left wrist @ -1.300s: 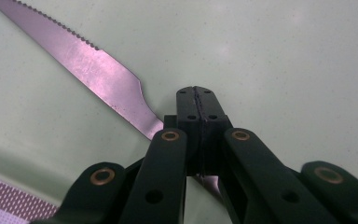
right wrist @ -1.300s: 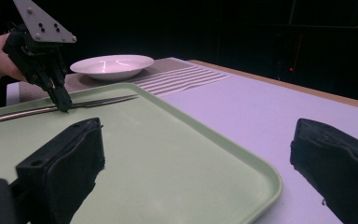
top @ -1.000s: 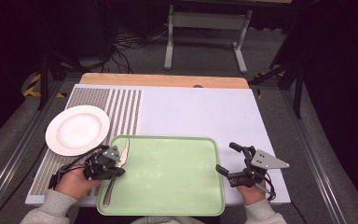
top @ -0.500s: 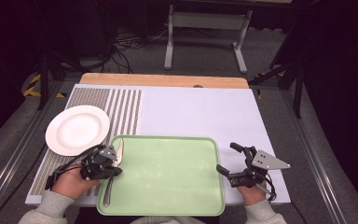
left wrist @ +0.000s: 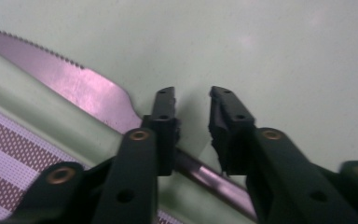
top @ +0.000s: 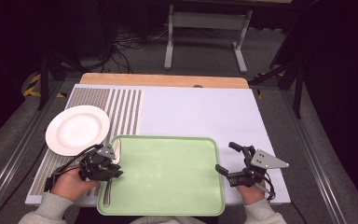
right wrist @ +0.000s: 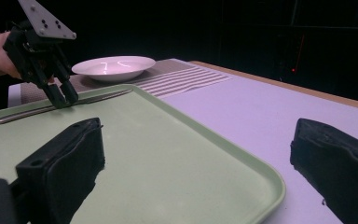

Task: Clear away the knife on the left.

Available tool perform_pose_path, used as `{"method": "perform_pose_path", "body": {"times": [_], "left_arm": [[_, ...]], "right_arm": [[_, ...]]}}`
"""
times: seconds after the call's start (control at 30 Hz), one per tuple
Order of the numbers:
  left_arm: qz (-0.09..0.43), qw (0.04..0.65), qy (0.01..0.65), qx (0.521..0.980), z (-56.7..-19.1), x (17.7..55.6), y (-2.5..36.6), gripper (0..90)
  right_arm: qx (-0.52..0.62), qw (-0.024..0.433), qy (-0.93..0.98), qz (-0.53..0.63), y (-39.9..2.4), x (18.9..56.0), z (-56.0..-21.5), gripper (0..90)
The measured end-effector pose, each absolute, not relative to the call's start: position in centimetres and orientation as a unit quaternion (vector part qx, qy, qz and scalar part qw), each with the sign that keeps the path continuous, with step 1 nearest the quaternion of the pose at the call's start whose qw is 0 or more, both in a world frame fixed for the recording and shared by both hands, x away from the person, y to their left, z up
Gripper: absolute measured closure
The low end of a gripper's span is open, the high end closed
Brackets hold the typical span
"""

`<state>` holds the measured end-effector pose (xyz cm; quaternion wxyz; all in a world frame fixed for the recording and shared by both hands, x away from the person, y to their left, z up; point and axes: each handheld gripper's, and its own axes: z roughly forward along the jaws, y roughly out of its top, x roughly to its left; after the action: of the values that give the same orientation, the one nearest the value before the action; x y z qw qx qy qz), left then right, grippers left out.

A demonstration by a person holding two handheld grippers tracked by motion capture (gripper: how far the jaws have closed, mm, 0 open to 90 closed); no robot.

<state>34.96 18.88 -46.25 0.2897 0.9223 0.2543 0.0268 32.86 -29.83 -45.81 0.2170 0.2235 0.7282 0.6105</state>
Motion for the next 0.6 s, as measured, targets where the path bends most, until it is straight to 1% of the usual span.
{"method": "perform_pose_path", "body": {"times": [0.03,0.07,0.1,0.13,0.17,0.2,0.3,0.4,0.5,0.6], "left_arm": [[0.028,0.308,0.251,0.917,-45.9,34.8,19.0,63.0],[0.033,0.317,0.245,0.916,-45.7,34.7,19.1,47.4],[0.049,0.338,0.236,0.909,-45.1,34.5,19.3,41.6],[0.049,0.338,0.236,0.909,-45.1,34.5,19.3,36.0],[0.058,0.358,0.234,0.902,-44.5,34.2,19.6,36.0],[0.061,0.364,0.233,0.9,-44.3,34.1,19.7,26.9],[0.067,0.389,0.23,0.89,-43.9,33.7,20.3,19.4],[0.081,0.426,0.23,0.871,-43.6,33.2,21.3,9.5],[0.098,0.468,0.233,0.847,-43.5,32.7,22.3,5.1],[0.106,0.51,0.231,0.822,-43.7,32.2,23.7,3.7]], "right_arm": [[0.224,0.217,0.728,0.61,-29.8,32.9,-45.8,3.1],[0.224,0.217,0.729,0.61,-29.8,32.9,-45.8,3.1],[0.224,0.217,0.728,0.61,-29.8,32.9,-45.8,3.1],[0.224,0.217,0.728,0.61,-29.8,32.9,-45.8,3.1],[0.224,0.216,0.728,0.611,-29.7,33.0,-45.8,3.1],[0.223,0.215,0.73,0.61,-29.7,33.0,-45.8,3.1],[0.22,0.215,0.729,0.611,-29.7,32.9,-45.8,3.1],[0.22,0.217,0.729,0.611,-29.7,32.8,-45.7,3.1],[0.22,0.218,0.729,0.611,-29.7,32.7,-45.7,3.1],[0.22,0.217,0.728,0.612,-29.7,32.7,-45.7,3.1]]}}
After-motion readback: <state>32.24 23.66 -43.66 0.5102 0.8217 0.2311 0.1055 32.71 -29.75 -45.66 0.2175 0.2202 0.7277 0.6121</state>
